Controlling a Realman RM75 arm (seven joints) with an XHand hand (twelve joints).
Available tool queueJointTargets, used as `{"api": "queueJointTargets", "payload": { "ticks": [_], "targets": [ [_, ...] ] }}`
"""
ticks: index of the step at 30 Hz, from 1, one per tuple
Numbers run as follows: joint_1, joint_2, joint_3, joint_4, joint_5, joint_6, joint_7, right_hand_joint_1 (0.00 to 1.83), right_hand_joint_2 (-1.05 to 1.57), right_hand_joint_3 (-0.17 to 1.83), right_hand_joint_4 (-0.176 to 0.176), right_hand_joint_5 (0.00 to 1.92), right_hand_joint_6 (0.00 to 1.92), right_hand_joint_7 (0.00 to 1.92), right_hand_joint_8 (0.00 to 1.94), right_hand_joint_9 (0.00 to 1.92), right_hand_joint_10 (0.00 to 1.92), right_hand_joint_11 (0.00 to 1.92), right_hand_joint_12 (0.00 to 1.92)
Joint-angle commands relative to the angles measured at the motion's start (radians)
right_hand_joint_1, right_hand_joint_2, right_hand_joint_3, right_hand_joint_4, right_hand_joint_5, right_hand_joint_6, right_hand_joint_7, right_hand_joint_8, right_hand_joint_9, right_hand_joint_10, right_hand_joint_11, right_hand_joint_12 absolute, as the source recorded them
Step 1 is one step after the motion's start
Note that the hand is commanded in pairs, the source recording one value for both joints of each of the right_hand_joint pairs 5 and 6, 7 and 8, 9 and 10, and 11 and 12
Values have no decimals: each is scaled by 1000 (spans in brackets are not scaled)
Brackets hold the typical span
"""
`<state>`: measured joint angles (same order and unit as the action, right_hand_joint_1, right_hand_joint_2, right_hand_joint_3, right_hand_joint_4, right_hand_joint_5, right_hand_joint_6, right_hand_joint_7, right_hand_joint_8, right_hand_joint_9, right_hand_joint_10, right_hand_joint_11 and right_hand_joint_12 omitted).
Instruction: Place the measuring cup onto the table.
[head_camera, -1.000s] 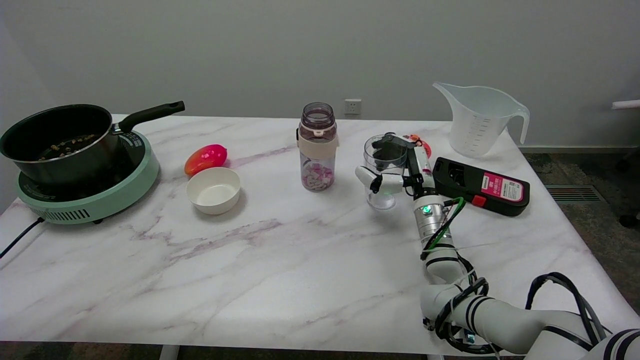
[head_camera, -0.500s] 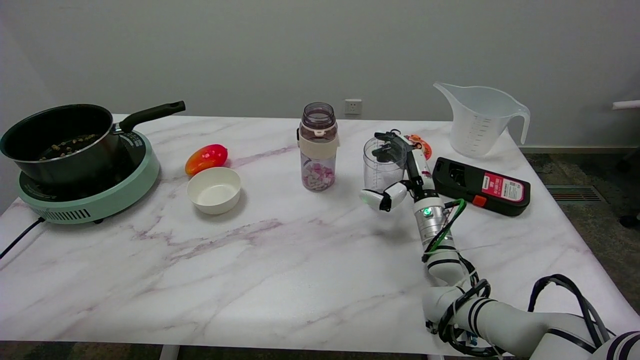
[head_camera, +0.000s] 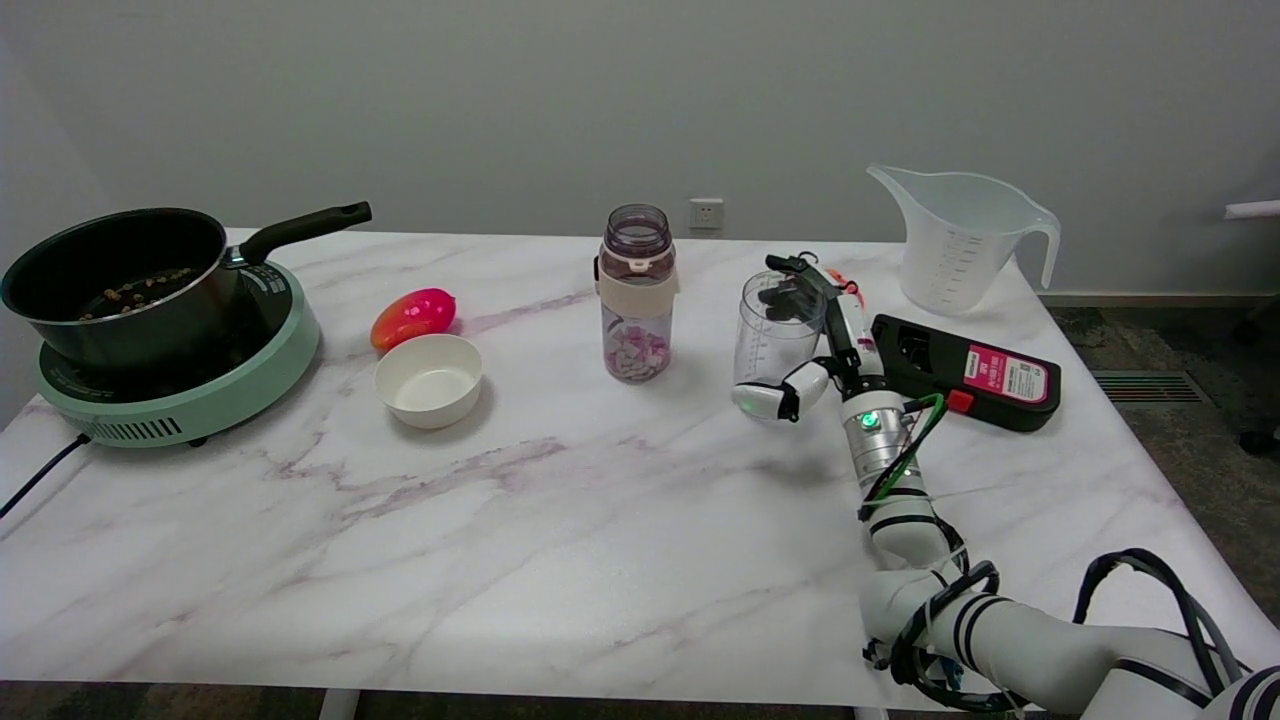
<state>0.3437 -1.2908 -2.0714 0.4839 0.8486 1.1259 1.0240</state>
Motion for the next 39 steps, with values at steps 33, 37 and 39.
{"api": "queueJointTargets", "payload": {
  "ticks": [33,37,39],
  "targets": [
    [-554,379,585,672,-2,-340,-247,1332,-618,1253,0,271,271,608,608,597,597,511,511],
    [-644,368,727,751,8,-382,-291,1366,-468,1182,0,239,239,684,684,595,595,520,520],
    [-706,352,810,786,10,-378,-293,1369,-454,1184,0,245,245,697,697,606,606,519,519]
  ]
}}
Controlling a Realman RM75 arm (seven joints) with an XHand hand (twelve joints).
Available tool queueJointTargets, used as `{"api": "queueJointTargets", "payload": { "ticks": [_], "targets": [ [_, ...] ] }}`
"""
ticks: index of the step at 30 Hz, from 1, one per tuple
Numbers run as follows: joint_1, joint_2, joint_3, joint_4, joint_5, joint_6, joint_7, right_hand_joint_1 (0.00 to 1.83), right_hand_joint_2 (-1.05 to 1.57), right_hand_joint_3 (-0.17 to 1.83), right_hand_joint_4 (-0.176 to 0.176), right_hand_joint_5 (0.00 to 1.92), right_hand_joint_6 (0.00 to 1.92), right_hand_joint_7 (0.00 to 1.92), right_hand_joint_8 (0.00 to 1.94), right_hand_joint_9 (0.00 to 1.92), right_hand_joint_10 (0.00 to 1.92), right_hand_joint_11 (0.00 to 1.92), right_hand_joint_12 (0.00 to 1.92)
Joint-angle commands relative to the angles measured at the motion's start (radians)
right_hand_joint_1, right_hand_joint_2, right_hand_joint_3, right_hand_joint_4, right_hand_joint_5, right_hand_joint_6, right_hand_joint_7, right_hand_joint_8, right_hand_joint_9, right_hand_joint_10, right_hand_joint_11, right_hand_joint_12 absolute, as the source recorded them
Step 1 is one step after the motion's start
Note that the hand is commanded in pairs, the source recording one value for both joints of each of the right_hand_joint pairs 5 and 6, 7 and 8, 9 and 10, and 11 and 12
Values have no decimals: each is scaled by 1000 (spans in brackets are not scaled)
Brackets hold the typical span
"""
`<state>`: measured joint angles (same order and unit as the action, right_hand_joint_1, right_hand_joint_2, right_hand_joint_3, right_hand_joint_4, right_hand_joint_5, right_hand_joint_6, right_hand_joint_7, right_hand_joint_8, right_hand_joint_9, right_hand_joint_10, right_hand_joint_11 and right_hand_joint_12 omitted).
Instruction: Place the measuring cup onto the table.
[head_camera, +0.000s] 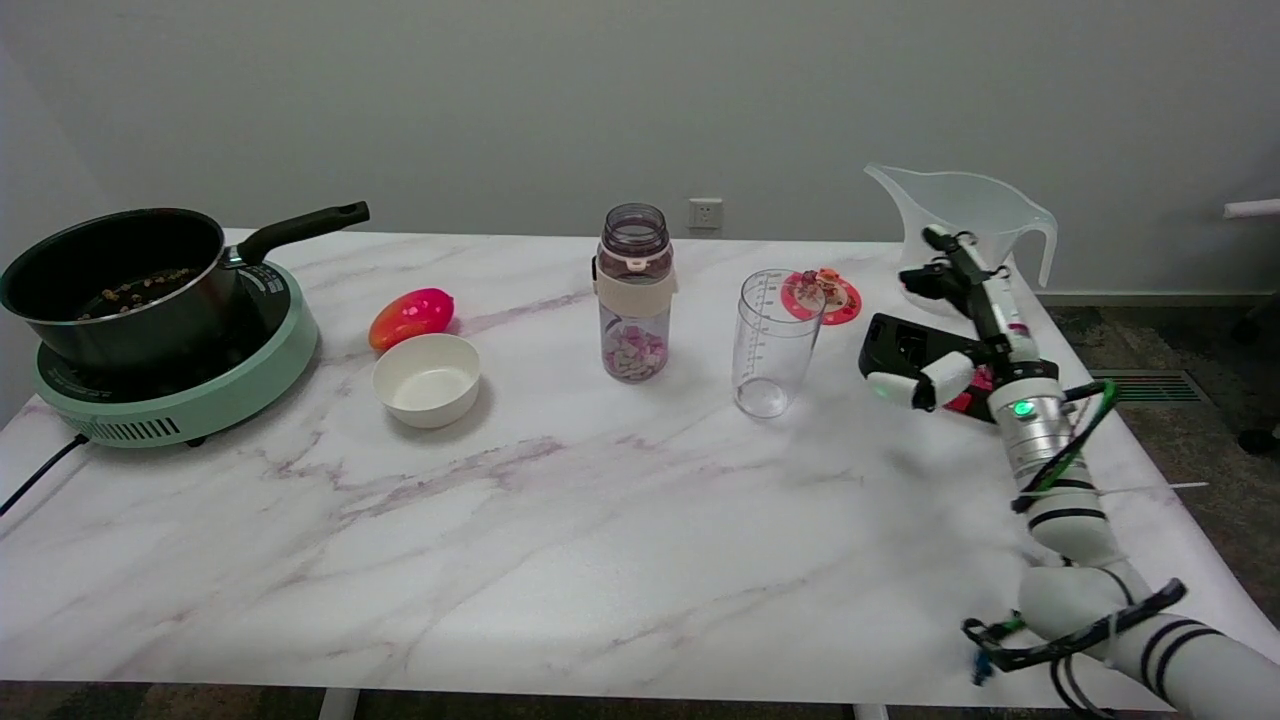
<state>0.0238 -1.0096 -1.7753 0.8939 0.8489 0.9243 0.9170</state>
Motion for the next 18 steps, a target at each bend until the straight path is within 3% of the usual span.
{"api": "queueJointTargets", "payload": {
  "ticks": [1,6,8,9,10,12,18],
  "targets": [
    [-410,56,545,390,9,-176,-186,1370,-448,1193,0,252,252,703,703,612,612,519,519],
    [-499,1,663,460,15,-150,-226,1373,-379,1229,0,280,280,740,740,625,625,521,521],
    [-504,-7,657,468,66,-108,-266,1365,-185,1140,0,289,289,804,804,647,647,532,532],
    [-500,-8,642,467,89,-80,-290,1353,-33,1035,0,299,299,862,862,745,745,555,555],
    [-491,-7,625,463,112,-43,-312,1326,138,867,0,318,318,956,956,969,969,650,650],
    [-466,1,587,450,183,49,-362,1292,322,748,0,427,427,1054,1054,1182,1182,983,983],
    [-444,16,537,428,235,129,-416,1272,282,834,0,524,524,1102,1102,1255,1255,1110,1110]
  ]
}}
